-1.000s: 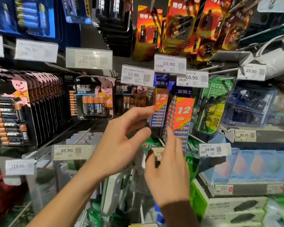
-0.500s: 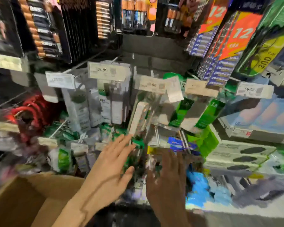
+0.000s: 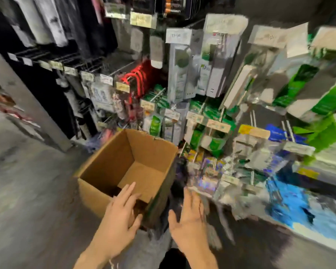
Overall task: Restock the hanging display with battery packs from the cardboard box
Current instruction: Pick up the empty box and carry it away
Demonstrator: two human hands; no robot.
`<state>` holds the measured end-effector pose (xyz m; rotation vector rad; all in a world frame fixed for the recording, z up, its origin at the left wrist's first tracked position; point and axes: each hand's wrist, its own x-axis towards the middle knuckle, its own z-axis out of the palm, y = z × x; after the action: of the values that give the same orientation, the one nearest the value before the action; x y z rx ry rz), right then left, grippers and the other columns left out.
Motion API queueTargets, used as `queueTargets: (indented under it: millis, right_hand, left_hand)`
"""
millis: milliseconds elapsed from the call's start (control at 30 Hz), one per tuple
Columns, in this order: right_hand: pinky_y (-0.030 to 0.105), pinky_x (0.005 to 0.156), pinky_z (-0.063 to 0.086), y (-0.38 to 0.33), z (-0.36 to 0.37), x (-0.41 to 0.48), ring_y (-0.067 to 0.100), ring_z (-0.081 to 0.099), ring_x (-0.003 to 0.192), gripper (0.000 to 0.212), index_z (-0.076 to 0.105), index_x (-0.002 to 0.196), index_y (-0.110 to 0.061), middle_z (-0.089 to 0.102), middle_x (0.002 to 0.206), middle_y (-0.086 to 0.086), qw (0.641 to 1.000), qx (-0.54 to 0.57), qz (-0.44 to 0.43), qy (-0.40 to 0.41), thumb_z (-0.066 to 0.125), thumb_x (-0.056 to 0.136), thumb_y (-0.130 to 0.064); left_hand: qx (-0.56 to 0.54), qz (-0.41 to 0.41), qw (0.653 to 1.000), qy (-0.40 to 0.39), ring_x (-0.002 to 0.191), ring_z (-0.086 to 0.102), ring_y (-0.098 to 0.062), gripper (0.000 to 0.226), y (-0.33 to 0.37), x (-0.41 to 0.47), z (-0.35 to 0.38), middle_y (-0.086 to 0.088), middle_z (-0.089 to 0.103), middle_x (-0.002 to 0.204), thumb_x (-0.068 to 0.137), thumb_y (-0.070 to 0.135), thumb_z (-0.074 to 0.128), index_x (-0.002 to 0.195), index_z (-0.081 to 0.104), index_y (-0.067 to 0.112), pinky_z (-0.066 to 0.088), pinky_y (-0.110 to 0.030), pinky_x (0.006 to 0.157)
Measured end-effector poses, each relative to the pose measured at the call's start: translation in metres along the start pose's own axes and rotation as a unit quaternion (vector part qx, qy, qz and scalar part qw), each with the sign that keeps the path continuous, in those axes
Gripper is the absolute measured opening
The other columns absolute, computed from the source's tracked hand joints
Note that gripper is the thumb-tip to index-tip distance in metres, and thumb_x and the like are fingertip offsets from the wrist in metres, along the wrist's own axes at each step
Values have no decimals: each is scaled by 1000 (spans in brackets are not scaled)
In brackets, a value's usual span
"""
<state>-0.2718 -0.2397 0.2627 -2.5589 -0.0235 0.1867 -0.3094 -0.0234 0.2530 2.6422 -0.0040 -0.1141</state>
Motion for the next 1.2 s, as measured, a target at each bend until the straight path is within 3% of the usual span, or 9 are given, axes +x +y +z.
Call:
queueTargets:
  millis: [100,300,400,567,667,833,967,1100,1200]
  right_hand:
    - [35,122,18,-3,27,-35,24,9,153,82,4,161,-24,6,167,1,992,60,32,-102,48,98,-49]
    - [36,123,22,-18,45,-56,23,10,153,82,5,161,-21,9,164,2,994,65,29,-80,49,97,-48]
    - [37,123,22,-22,45,-49,23,8,153,81,5,161,-21,7,165,1,993,84,41,-69,48,98,-47]
    - [35,121,26,-31,59,-14,23,15,152,82,3,160,-24,10,164,1,991,77,93,-58,52,98,-45]
    - [36,121,29,-42,78,21,24,20,152,89,1,161,-21,13,166,3,981,107,149,-59,58,96,-41]
    - [36,117,38,-65,119,93,24,29,149,96,-5,161,-18,16,166,6,957,143,247,-59,63,94,-22]
    - [43,113,40,-73,155,137,28,47,134,80,17,157,-22,36,155,10,922,218,319,-33,64,92,-22]
    - [42,101,49,-66,185,145,34,65,110,54,40,145,-40,69,121,9,898,201,389,32,55,96,-24]
    - [43,95,50,-65,194,145,39,66,107,59,44,147,-38,71,114,18,893,178,408,63,56,94,-16]
  left_hand:
    - [-54,-21,998,-1,153,16,-4,52,-14,-48,0,27,9,165,95,38,65,142,42,44,35,-39,119]
    - [-186,-104,977,2,143,33,0,43,-27,-51,-33,27,33,155,97,26,67,135,53,40,35,-19,110]
    - [-177,-107,978,9,141,35,-3,44,-41,-27,-48,21,36,155,97,25,67,137,53,35,30,-34,119]
    - [-130,-113,985,20,138,41,-12,45,-75,37,-62,10,37,156,97,24,67,140,53,24,41,-27,108]
    - [-75,-132,988,0,148,32,-23,51,-117,85,-62,-3,36,160,95,28,69,142,50,19,29,-43,121]
    - [90,-167,982,-17,153,17,-37,84,-199,165,-58,-14,26,164,86,46,73,154,35,14,16,-47,125]
    - [57,-234,965,-102,141,41,-40,94,-264,218,-43,-18,35,157,82,39,79,154,24,13,35,-49,117]
    - [9,-253,961,-114,105,68,-43,49,-299,229,-20,-23,71,109,85,17,72,127,49,8,55,-45,85]
    - [-34,-270,958,-92,100,70,-40,46,-302,229,-18,-21,75,103,86,13,71,131,60,11,56,-45,89]
